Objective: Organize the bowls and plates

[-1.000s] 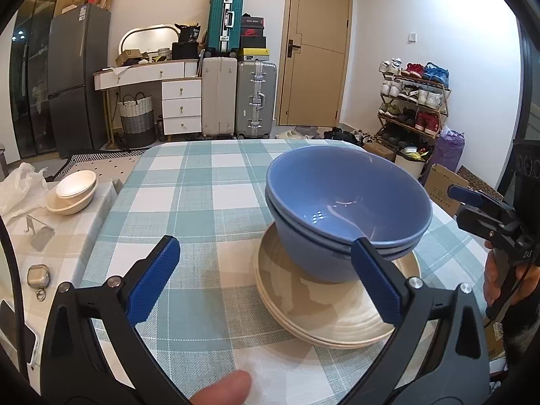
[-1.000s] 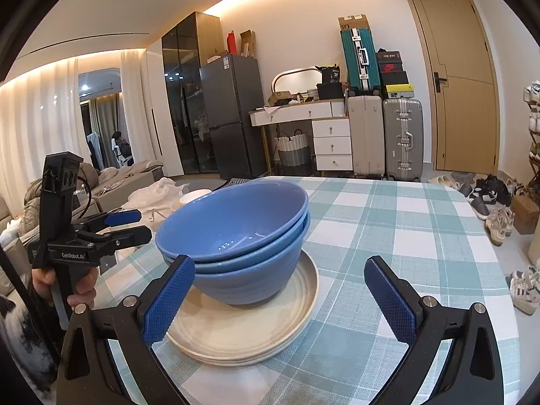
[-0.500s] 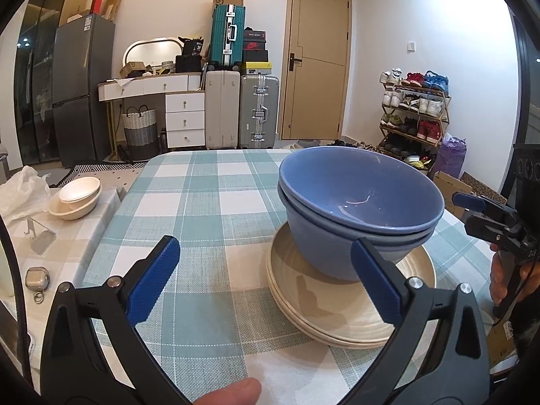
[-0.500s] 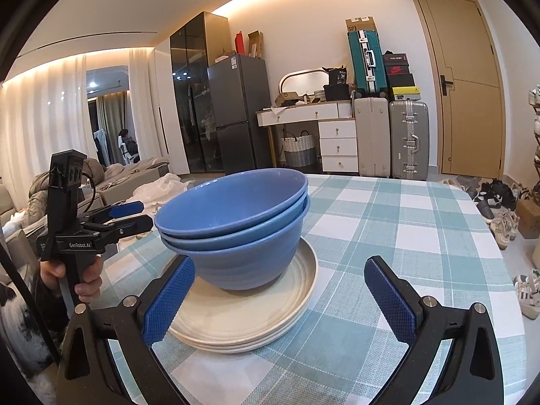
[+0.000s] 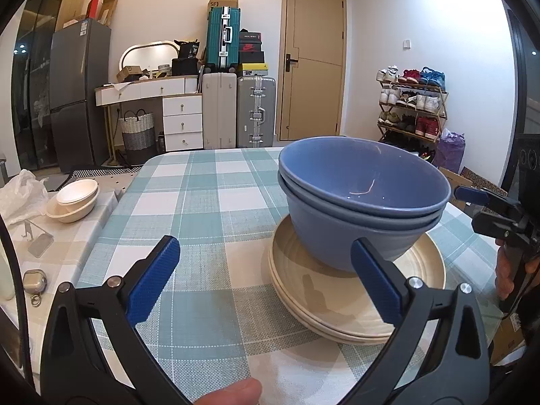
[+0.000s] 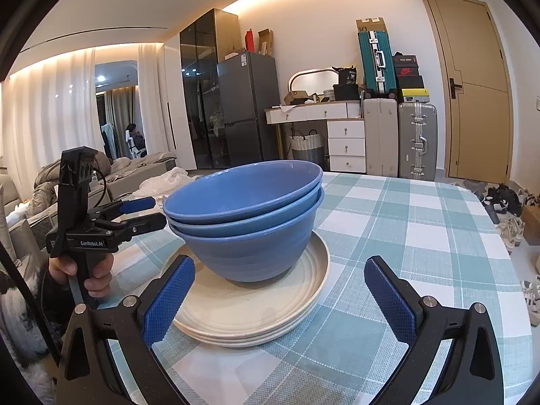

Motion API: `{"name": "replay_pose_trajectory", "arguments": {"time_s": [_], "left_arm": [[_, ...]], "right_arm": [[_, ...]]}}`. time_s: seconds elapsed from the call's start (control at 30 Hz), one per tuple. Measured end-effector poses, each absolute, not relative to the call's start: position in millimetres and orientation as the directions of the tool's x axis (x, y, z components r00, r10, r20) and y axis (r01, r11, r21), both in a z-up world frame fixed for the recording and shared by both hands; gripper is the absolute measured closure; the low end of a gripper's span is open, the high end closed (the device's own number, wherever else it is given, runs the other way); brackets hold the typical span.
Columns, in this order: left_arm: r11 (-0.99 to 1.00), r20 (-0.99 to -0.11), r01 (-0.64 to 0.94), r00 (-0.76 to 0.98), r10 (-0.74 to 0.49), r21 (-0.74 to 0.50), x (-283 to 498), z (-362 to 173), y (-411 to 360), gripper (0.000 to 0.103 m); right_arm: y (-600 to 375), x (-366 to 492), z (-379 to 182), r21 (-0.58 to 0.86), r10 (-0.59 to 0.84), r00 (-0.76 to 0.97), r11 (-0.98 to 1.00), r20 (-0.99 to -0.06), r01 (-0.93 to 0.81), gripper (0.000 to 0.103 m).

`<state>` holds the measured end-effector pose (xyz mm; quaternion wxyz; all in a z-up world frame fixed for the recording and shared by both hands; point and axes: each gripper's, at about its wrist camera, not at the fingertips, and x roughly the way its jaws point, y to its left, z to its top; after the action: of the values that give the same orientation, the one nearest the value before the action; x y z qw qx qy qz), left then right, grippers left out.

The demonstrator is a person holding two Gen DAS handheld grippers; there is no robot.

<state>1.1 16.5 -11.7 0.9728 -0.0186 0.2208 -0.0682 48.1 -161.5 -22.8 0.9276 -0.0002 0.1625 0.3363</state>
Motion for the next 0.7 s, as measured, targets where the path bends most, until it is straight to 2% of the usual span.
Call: {"name": "replay_pose_trajectory", "arguments": {"time_s": [0.7], "left_arm": [[0.988, -0.429, 0.128, 0.89, -0.154, -0.088, 4.5, -14.9, 24.0, 0.002]], "right_arm": [[-164.2, 41.7, -21.3, 0.105, 0.633, 0.723, 0.768, -0.277, -0.631, 0.001]]}}
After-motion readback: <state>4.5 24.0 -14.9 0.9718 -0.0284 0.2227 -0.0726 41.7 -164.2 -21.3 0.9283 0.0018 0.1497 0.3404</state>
